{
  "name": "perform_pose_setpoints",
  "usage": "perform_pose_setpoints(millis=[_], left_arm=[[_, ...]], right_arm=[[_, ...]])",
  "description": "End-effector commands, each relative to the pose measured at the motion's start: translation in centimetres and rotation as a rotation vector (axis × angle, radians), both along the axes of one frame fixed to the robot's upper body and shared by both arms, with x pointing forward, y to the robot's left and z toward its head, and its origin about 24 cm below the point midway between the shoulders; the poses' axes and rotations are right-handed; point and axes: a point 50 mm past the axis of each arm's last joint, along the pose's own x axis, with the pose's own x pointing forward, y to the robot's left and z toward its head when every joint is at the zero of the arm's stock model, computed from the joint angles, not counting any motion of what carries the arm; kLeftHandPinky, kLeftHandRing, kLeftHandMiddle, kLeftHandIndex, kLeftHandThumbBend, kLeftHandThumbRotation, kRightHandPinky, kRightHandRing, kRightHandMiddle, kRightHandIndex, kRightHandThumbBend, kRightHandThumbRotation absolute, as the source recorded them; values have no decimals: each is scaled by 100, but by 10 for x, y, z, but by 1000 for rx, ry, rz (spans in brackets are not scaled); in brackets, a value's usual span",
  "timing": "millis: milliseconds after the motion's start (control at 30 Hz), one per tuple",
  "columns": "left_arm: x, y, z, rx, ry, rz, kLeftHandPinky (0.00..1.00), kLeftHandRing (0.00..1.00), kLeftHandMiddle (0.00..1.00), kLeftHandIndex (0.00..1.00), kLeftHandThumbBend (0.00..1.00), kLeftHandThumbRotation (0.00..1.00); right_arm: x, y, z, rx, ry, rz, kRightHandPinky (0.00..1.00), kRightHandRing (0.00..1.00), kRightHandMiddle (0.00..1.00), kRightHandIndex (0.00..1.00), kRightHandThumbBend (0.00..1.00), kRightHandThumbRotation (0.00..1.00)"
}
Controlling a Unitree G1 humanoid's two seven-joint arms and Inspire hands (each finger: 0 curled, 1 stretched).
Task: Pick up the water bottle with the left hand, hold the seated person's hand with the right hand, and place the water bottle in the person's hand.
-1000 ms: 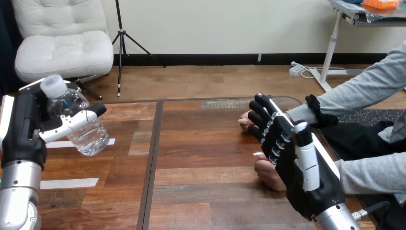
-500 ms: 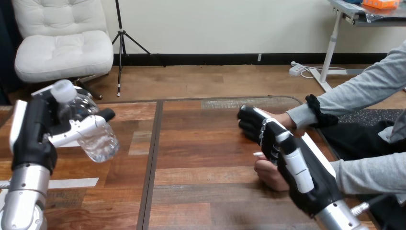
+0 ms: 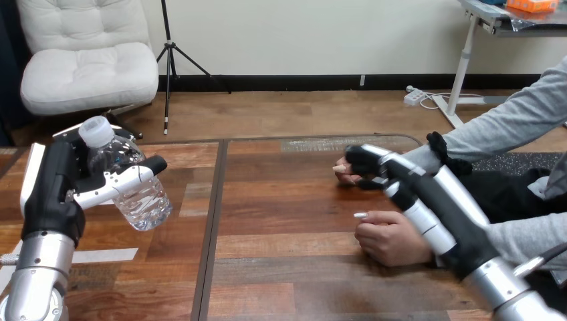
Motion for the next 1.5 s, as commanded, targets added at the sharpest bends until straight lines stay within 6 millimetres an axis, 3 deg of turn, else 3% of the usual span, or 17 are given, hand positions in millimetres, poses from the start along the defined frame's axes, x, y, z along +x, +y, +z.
perform_pose_setpoints(millis=[0,400,700,900,1467], left_arm=[[11,-13,29,-2,-142,-47,30,36,40,39,75,0],[10,-17,30,-40,-133,-58,30,36,40,39,76,0],[10,-16,29,-46,-129,-64,32,37,40,40,75,0],[10,-17,30,-43,-126,-65,32,37,40,40,75,0],[8,-16,31,-49,-132,-70,32,36,40,39,74,0]], right_arm=[[19,-11,22,-50,-120,-22,81,86,85,85,71,100],[29,-25,28,-166,-150,-63,81,85,85,85,73,99],[36,-31,34,-256,-160,-42,78,84,85,85,65,99],[42,-35,38,-320,-156,-31,77,84,86,85,64,93],[57,-42,46,-542,-125,-14,77,87,89,88,78,78]])
